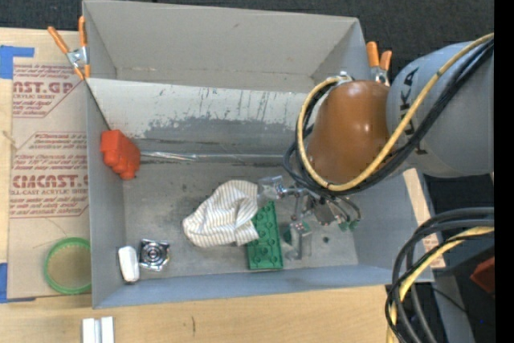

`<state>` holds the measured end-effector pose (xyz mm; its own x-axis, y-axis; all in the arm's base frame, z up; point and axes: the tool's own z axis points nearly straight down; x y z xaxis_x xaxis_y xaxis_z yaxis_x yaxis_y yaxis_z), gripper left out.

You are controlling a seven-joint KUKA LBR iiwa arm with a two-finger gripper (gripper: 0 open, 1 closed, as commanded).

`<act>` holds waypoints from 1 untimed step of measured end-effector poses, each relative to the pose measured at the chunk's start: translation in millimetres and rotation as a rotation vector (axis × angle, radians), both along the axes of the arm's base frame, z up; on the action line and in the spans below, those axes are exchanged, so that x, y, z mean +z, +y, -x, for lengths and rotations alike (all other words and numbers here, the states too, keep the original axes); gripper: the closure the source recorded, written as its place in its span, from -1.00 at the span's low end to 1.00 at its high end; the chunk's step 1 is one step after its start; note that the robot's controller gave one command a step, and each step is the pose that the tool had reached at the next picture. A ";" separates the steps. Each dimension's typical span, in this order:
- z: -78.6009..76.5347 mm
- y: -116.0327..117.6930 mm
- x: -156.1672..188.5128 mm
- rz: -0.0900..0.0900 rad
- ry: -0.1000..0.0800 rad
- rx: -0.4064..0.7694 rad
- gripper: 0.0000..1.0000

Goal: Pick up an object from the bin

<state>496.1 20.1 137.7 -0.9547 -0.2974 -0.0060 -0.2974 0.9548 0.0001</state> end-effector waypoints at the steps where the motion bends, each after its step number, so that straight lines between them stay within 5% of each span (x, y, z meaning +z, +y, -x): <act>1: -7.1 16.4 -43.2 0.001 -0.007 -0.035 -1.00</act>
Offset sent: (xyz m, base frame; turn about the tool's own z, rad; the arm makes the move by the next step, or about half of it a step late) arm 0.0318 0.0600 -0.0677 0.2146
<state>503.3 36.5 94.5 -0.9645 -0.2638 -0.0127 -0.2638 0.9646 -0.0031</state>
